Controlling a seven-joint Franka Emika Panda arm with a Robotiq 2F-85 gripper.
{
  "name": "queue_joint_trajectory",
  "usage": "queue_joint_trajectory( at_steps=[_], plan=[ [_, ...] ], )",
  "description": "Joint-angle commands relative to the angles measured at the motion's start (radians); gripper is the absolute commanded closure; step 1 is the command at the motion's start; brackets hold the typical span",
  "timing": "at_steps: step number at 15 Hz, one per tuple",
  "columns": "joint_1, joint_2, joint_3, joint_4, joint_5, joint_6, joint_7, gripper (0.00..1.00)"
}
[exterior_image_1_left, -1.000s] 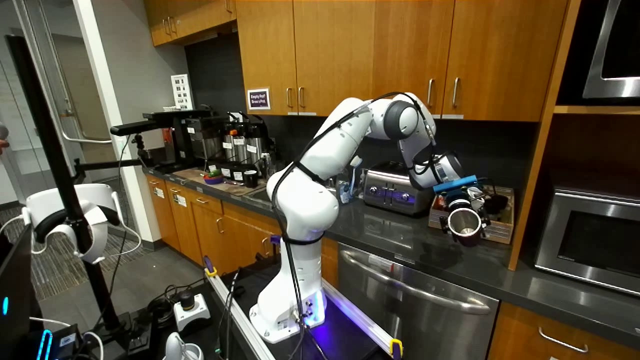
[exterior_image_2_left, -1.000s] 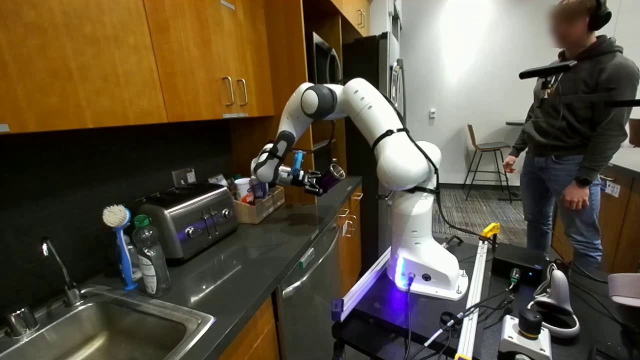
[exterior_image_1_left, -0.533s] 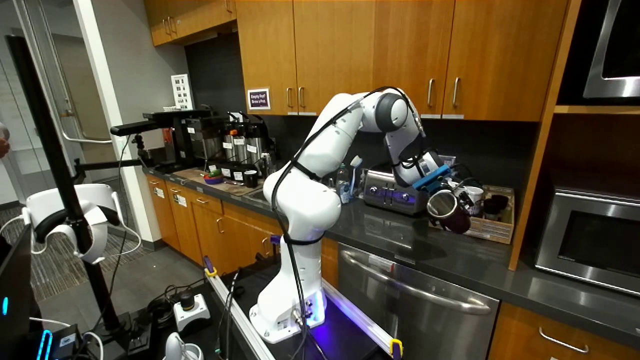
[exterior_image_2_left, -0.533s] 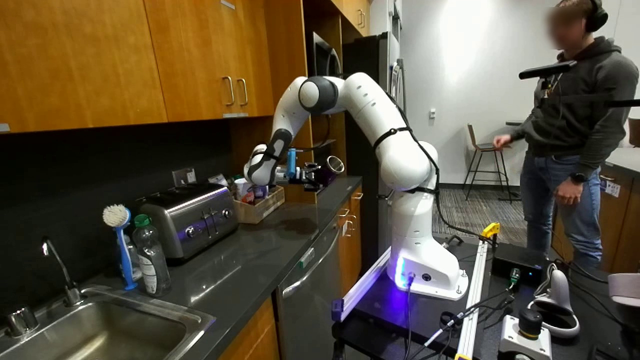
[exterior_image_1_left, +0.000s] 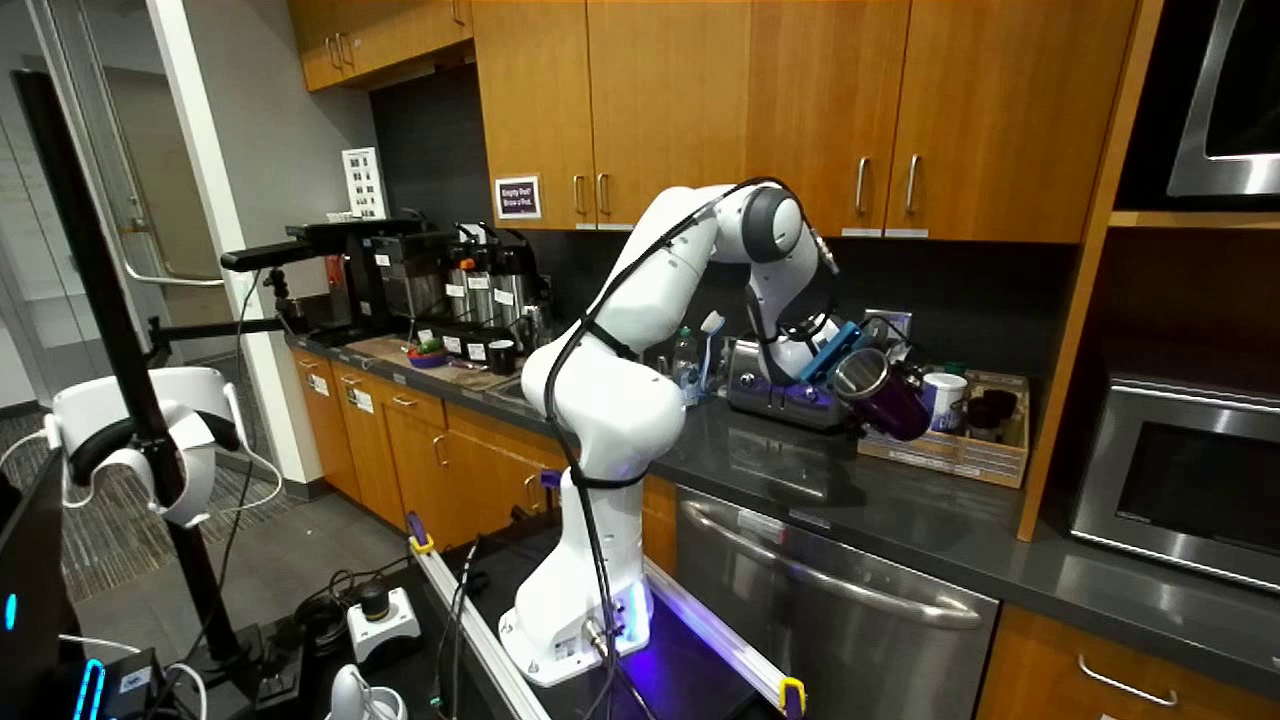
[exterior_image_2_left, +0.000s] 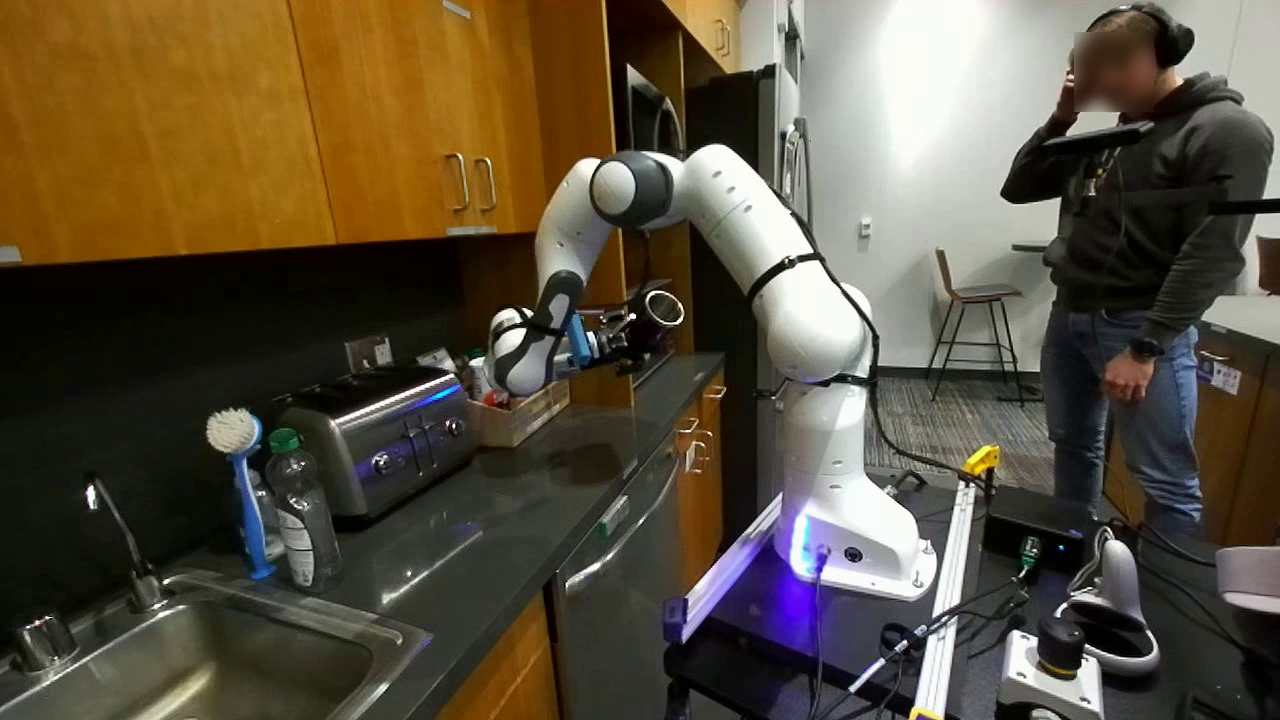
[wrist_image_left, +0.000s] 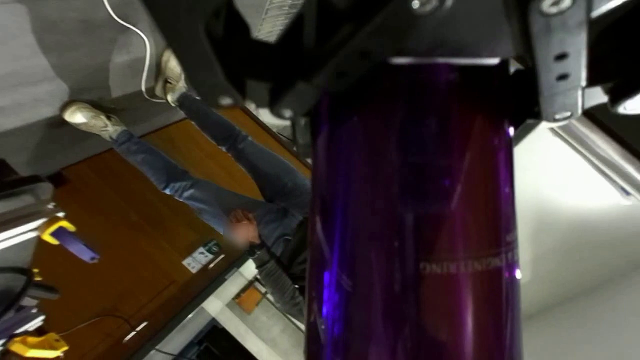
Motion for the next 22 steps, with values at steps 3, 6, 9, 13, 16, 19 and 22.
queue_joint_trajectory(
  at_steps=[3, 6, 9, 13, 16, 19, 22],
  plan=[
    [-0.014, -0.010, 0.017, -0.128, -0.220, -0.029, -0.057, 0.43],
    [-0.017, 0.012, 0.015, -0.155, -0.306, -0.049, -0.051, 0.43],
    [-0.022, 0.031, 0.017, -0.166, -0.367, -0.061, -0.050, 0.43],
    [-0.033, 0.060, 0.019, -0.146, -0.405, -0.057, -0.006, 0.43],
    [-0.043, 0.038, 0.030, -0.179, -0.441, -0.009, 0.045, 0.43],
    [-0.045, 0.023, 0.036, -0.222, -0.468, -0.021, -0.008, 0.43],
    [-0.044, 0.043, 0.042, -0.202, -0.440, -0.080, -0.190, 0.43]
  ],
)
